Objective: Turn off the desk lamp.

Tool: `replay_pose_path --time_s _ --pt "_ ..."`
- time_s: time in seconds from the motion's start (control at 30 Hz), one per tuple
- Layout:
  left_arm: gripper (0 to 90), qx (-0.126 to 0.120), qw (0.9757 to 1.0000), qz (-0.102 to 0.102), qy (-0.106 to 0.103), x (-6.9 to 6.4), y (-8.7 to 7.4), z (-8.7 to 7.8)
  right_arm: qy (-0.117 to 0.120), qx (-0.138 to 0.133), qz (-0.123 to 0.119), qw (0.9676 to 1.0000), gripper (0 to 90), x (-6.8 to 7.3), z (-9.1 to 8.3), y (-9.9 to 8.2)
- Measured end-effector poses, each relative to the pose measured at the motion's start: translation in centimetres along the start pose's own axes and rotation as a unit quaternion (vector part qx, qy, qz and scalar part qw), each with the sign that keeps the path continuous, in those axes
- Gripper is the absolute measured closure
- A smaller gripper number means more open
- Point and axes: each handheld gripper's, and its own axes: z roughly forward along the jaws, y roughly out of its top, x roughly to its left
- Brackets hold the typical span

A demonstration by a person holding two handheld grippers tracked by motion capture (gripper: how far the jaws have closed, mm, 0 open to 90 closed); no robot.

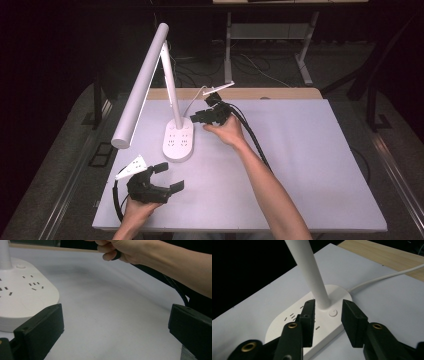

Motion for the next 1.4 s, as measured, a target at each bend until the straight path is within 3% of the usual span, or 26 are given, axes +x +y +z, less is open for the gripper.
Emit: replay_pose_path --time_s 0.17,0.37,0.8,1.03,1.4 --pt "0.0 0.001 1.0000 0.000 -0.001 0.1 0.0 -0.1 0.004 -0.010 0.018 0.9998 78.4 -0.8 0.8 -0.3" --pt "0.0 -0.001 1.0000 -0.001 0.000 0.1 0.0 -0.1 0.004 -0.005 0.021 0.9998 89.2 -1.0 2.0 -0.7" --pt "0.0 -0.003 1.0000 -0.001 -0.002 0.2 0.1 -0.2 0.000 0.002 0.029 0.9996 90.0 -0.8 4.9 -1.2" --pt "0.0 -0.005 1.0000 -0.003 -0.003 0.2 0.0 -0.2 -0.002 0.002 0.038 0.9993 90.0 -1.4 6.3 -1.6" --pt "0.0 -0.006 1.0000 -0.007 0.002 0.3 0.0 -0.3 -0.001 0.000 0.044 0.9990 90.0 -1.6 6.9 -2.0"
